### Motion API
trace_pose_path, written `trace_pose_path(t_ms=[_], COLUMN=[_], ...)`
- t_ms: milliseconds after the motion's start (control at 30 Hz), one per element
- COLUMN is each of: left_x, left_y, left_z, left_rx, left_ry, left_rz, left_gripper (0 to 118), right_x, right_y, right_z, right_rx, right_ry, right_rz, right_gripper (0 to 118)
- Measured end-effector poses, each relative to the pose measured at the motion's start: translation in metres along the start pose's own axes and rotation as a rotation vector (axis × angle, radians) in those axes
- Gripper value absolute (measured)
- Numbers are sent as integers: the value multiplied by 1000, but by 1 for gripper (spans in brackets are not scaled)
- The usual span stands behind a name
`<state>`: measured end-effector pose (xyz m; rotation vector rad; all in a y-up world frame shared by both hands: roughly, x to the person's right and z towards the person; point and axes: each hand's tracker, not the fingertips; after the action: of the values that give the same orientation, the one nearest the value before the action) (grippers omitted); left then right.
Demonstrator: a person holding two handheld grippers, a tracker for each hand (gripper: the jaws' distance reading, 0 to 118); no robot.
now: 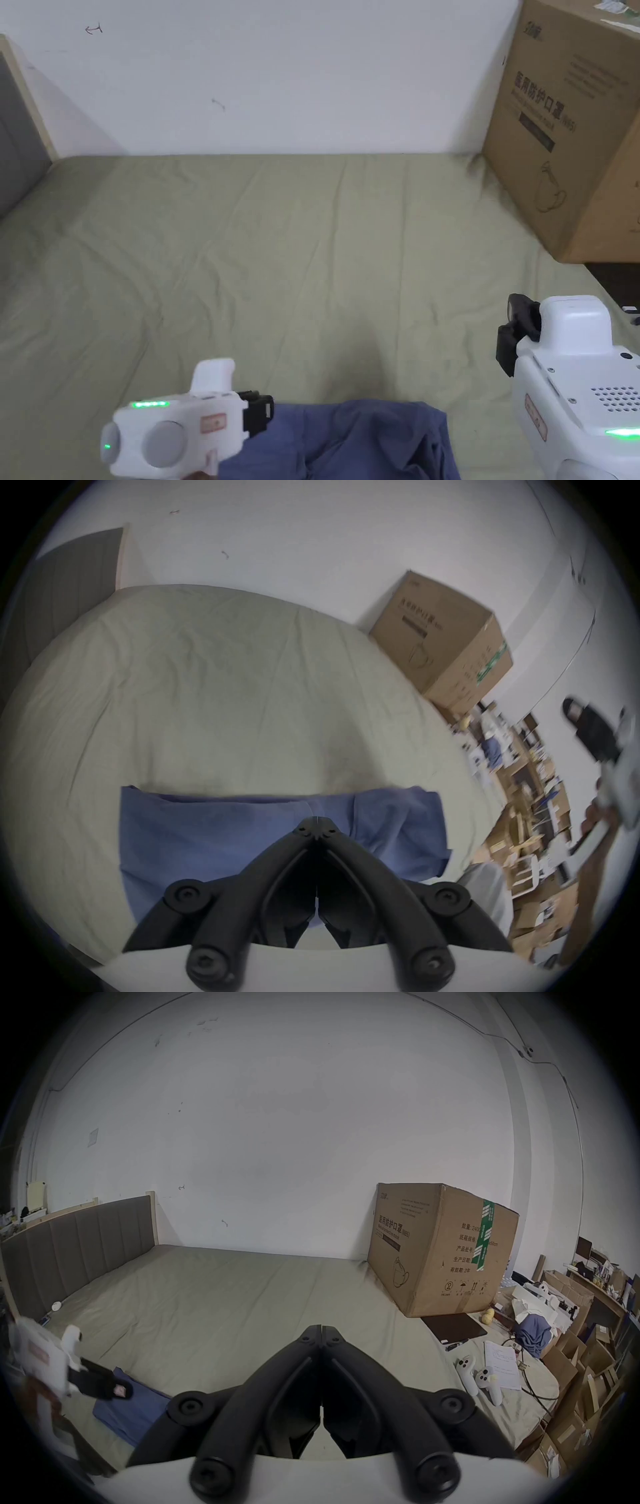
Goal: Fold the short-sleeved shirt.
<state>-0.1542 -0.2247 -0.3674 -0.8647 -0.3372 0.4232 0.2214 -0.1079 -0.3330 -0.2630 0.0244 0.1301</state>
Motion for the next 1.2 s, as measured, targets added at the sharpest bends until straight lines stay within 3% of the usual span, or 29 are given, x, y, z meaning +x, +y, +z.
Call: trace_pose_path(t_ms=[167, 233, 267, 333, 367, 400, 667, 800, 967, 1000, 1100, 1200], left_x=[-50, -73, -86, -106, -115, -122, -162, -170, -172, -173, -165, -148], left_y=[19, 20, 19, 15, 11, 8, -22, -30, -34, -33, -32, -28], left_z=[39, 44, 46, 45, 43, 42, 13, 1, -11, -12, -8, 3], left_rx=[32, 32, 17, -12, -34, -31, -108, -113, -111, -112, -107, -88], left_ry=[-64, -59, -52, -35, -12, 11, -32, -25, 9, 11, -4, 53], left_rz=[125, 187, 220, 272, 288, 289, 318, 332, 325, 327, 315, 214], left_gripper=[2, 11, 26, 78, 97, 108, 104, 60, 25, 14, 9, 8], right_x=[-10, -14, -17, -21, -24, -26, -37, -37, -35, -35, -34, -35], right_y=[3, 4, 4, 4, 5, 4, 0, -2, -3, -4, -5, -5], right_z=[-1, -2, -2, -3, -4, -4, -8, -9, -11, -12, -12, -12], right_rx=[3, 4, 3, 1, -1, -3, -26, -34, -44, -45, -51, -52], right_ry=[19, 25, 30, 36, 38, 41, 52, 45, 35, 34, 34, 36], right_rz=[8, 14, 16, 23, 31, 38, 62, 86, 84, 82, 81, 87], right_gripper=[0, 0, 0, 0, 0, 0, 0, 0, 0, 0, 0, 0])
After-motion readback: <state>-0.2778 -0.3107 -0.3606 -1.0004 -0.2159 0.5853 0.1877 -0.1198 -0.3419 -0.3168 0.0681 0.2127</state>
